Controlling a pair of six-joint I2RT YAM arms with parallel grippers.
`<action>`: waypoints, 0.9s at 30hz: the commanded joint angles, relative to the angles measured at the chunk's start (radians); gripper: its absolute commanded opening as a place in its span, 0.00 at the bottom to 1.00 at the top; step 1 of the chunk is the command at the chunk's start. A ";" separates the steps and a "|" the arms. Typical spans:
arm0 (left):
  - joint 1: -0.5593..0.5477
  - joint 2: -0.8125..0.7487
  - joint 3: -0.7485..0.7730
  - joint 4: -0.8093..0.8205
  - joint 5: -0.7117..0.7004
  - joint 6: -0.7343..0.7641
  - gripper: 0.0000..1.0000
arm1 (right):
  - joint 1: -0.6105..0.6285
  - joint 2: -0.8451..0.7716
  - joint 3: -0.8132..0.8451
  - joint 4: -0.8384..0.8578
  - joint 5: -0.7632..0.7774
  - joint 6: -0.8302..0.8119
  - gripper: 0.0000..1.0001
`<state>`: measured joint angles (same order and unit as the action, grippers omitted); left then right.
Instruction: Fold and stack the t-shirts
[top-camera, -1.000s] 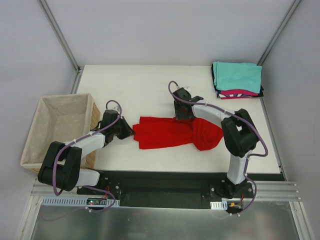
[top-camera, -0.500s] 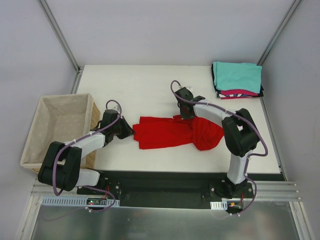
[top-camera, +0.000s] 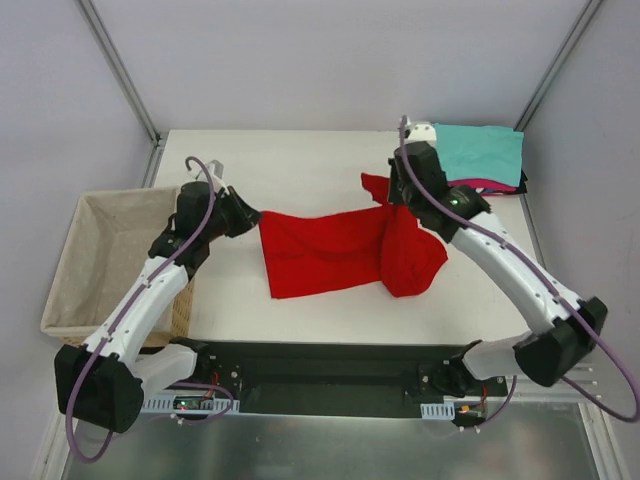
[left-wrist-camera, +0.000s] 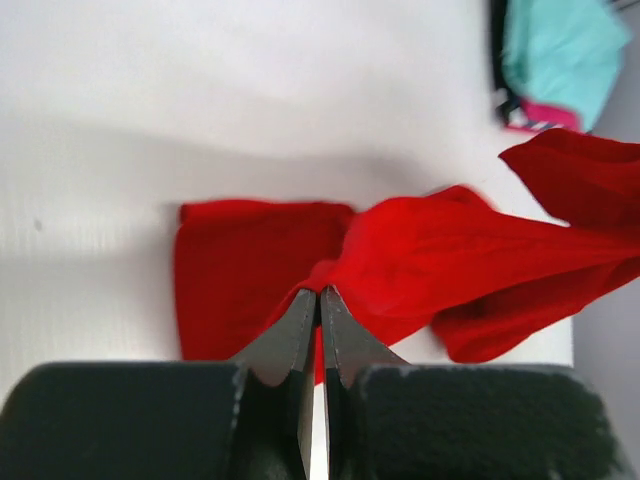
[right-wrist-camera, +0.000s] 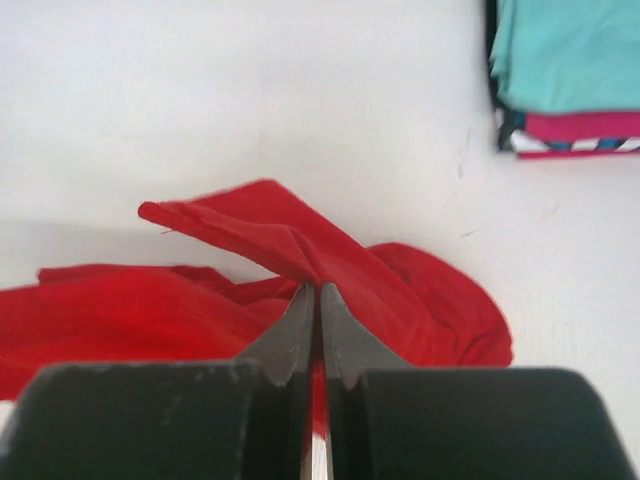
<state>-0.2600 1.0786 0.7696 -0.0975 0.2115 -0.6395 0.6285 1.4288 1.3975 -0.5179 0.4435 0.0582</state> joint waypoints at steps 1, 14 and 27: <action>0.007 -0.075 0.141 -0.126 -0.027 0.055 0.00 | 0.010 -0.154 0.074 -0.091 0.075 -0.047 0.01; 0.008 -0.252 0.388 -0.240 0.017 0.149 0.00 | 0.100 -0.565 0.176 -0.229 0.185 -0.113 0.01; 0.007 -0.344 0.778 -0.387 -0.035 0.281 0.00 | 0.103 -0.653 0.423 -0.229 -0.005 -0.215 0.01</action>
<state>-0.2607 0.7383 1.4441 -0.4404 0.2264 -0.4332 0.7311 0.7441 1.7420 -0.7689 0.4999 -0.0940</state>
